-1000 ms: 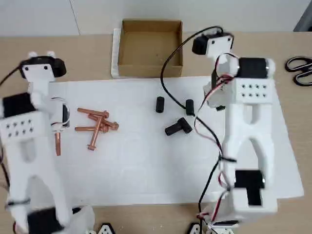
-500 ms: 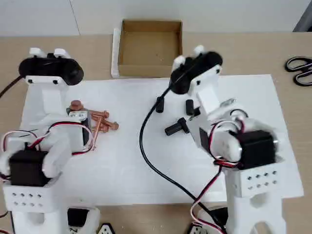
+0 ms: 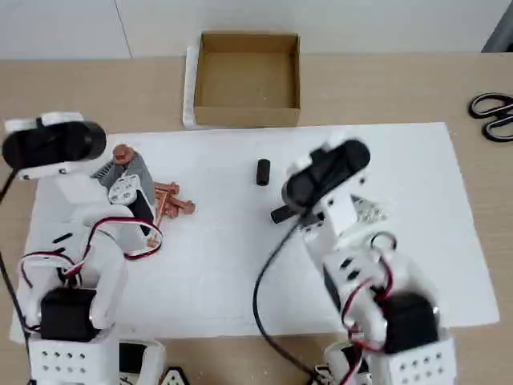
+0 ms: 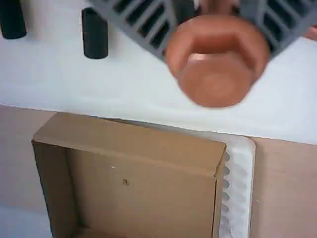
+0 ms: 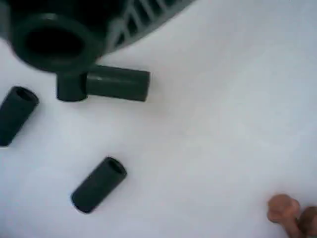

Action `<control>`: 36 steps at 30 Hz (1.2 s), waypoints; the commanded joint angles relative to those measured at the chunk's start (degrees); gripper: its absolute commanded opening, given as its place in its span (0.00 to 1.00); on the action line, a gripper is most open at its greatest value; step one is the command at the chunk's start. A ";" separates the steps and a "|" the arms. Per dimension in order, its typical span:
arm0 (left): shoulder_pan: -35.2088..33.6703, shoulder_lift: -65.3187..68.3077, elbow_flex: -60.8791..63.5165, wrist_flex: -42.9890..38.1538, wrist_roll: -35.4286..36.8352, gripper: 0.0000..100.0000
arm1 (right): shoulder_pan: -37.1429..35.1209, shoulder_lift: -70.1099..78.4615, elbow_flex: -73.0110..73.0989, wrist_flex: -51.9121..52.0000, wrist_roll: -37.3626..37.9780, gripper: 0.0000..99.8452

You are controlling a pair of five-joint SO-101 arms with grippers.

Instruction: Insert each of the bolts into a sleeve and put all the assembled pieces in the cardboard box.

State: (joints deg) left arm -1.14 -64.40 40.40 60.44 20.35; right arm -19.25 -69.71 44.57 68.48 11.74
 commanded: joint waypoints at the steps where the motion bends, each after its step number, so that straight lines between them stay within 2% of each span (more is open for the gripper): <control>1: 0.44 -1.58 1.01 -4.13 2.11 0.01 | -2.51 -10.77 10.99 -5.41 -6.86 0.00; 6: 7.21 -1.49 2.68 -7.21 3.87 0.01 | -3.03 -25.27 27.52 -14.11 -14.42 0.00; 10: 14.86 -1.49 7.69 -13.54 3.78 0.01 | -3.30 -31.16 36.40 -19.91 -15.12 0.00; 14: 17.85 -1.41 9.10 -17.14 3.78 0.01 | -5.58 -31.87 42.11 -24.57 -15.12 0.00; 20: 22.77 -1.32 9.10 -11.69 3.78 0.01 | -12.09 -32.40 47.56 -29.23 -15.38 0.00; 27: 26.11 -1.32 9.10 -10.02 3.78 0.01 | -16.57 -32.40 49.67 -32.66 -15.38 0.00; 36: 28.22 -1.32 9.80 -8.70 3.78 0.01 | -17.63 -32.40 49.58 -33.27 -15.38 0.00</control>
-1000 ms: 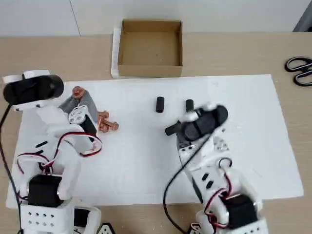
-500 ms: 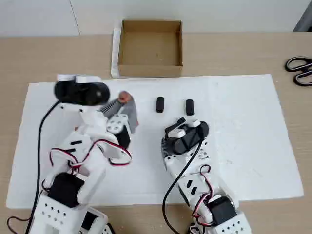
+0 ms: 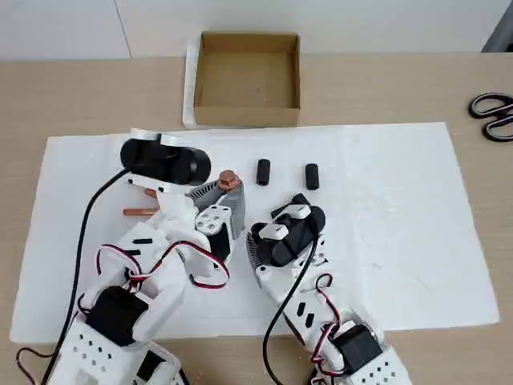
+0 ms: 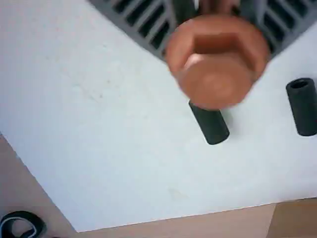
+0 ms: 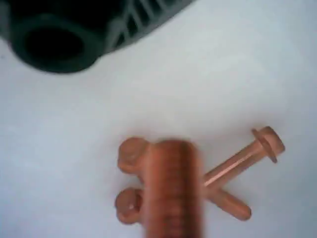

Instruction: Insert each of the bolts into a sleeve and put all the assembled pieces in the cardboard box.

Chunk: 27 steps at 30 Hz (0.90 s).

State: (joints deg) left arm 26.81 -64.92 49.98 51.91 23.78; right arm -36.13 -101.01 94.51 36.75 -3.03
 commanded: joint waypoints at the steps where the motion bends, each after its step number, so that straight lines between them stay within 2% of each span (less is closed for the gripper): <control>1: 0.26 -0.79 0.66 -0.26 0.26 0.01 | -1.27 -1.10 -0.35 -1.54 -0.62 0.00; 10: 0.44 -1.23 4.97 -5.01 0.26 0.01 | -3.56 -1.10 -0.35 -1.63 -0.70 0.00; 27: 1.85 -1.32 5.49 -5.10 0.53 0.01 | -4.62 -1.10 -0.26 -2.77 -0.70 0.00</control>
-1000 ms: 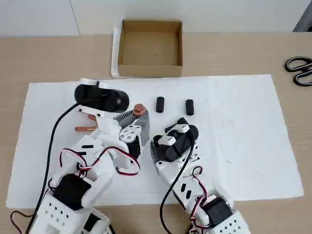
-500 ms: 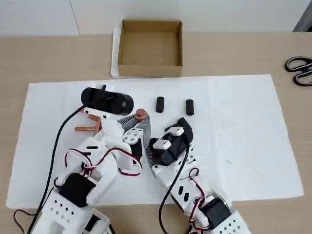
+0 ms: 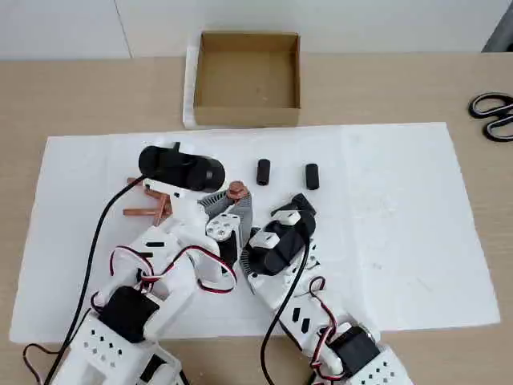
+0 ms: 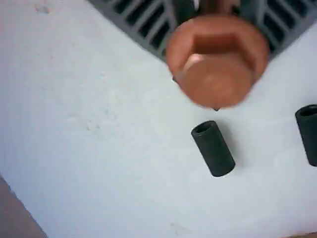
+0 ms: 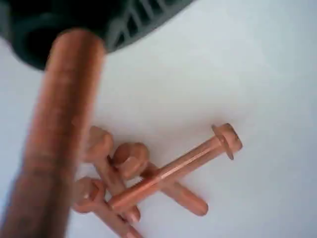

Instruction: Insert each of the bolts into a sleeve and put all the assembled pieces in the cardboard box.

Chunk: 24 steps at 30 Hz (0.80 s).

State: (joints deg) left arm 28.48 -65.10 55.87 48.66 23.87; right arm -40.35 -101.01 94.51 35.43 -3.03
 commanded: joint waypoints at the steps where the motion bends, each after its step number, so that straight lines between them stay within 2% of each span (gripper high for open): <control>1: 0.09 -1.14 -0.40 -1.85 0.44 0.01 | -0.84 -1.10 -0.26 -1.45 -0.70 0.00; 15: -0.26 -1.23 4.70 -5.63 0.18 0.01 | -1.27 -1.10 -0.35 -1.45 -0.70 0.00; 20: -0.26 -1.23 4.70 -5.27 0.18 0.01 | -1.19 -1.10 -0.44 -1.45 -0.70 0.00; 24: -0.26 -1.23 4.53 -1.49 0.18 0.01 | 0.13 -1.19 -0.62 -1.45 -0.70 0.00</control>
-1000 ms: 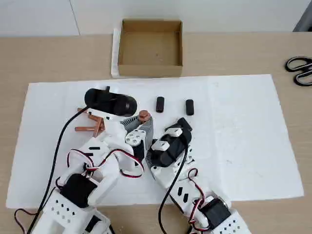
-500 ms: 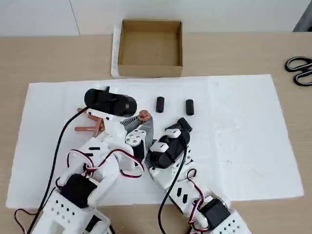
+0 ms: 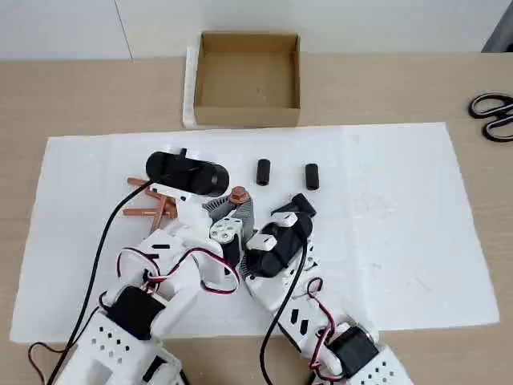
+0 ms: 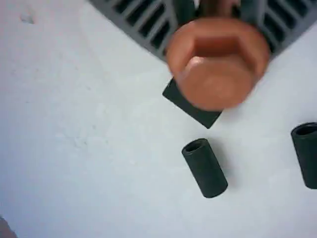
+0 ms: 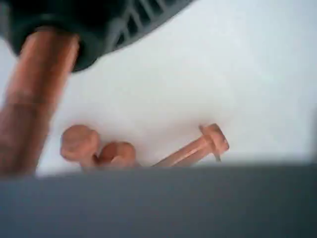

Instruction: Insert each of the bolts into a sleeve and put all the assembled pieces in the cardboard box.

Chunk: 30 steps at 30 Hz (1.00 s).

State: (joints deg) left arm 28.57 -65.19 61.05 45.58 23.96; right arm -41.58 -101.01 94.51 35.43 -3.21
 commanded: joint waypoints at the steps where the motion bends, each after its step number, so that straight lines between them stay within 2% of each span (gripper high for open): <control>1: -0.35 -1.14 -0.66 2.64 0.09 0.01 | 1.71 -1.19 -0.70 -1.45 -0.53 0.00; 15: 0.09 -1.14 0.31 10.64 0.09 0.01 | 1.89 -1.19 -0.70 -1.45 -0.53 0.00; 27: 0.09 -1.14 5.32 10.55 0.00 0.01 | 1.89 -1.19 -0.62 -1.45 -0.53 0.00; 30: 0.09 -1.14 5.32 9.58 0.09 0.04 | 1.98 -1.19 -0.62 -1.45 -0.53 0.00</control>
State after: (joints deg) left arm 29.10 -66.33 65.71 54.99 23.96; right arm -41.05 -100.84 95.03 35.43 -3.38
